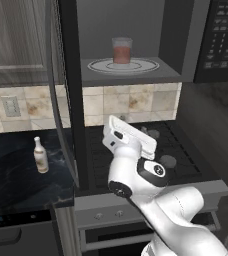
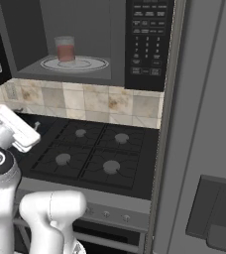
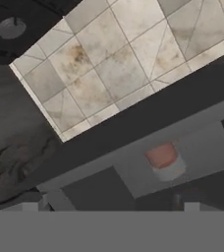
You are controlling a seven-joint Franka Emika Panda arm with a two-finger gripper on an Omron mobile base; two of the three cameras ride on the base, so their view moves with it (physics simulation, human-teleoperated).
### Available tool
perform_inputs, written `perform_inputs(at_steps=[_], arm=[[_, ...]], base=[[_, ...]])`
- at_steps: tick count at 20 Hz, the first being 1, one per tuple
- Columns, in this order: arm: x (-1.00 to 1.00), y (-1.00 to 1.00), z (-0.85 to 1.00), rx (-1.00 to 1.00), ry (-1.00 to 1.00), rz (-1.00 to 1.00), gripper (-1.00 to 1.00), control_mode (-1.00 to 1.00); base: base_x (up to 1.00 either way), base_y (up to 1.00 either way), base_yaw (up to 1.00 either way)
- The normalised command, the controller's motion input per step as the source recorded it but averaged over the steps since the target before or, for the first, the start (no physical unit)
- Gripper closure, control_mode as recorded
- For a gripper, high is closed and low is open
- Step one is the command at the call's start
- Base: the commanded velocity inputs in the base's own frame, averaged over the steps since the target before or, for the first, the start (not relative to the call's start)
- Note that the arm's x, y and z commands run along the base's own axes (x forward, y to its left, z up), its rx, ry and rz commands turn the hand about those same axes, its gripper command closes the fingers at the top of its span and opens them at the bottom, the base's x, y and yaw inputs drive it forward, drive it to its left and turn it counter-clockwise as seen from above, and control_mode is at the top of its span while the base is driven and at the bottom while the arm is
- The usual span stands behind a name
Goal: Place the microwavable item in the microwave. Then, close the microwave door and press the start button.
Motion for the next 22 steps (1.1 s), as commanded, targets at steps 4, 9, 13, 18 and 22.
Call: perform_inputs(at_steps=[4, 9, 13, 18, 22], arm=[[-0.47, 0.32, 0.08, -0.23, -0.27, -0.06, -1.00, -1.00], [-0.43, 0.39, -0.23, -0.26, -0.20, -0.04, -1.00, -1.00], [-0.46, 0.29, -0.23, -0.22, -0.21, -0.04, -1.00, -1.00], [-0.34, 0.60, 0.61, -0.18, -0.29, -0.01, -1.00, -1.00], [-0.31, 0.83, 0.72, -0.19, -0.20, 0.00, -1.00, -1.00]], base=[[0.00, 0.00, 0.00], [0.00, 0.00, 0.00], [0.00, 0.00, 0.00], [0.00, 0.00, 0.00], [0.00, 0.00, 0.00]])
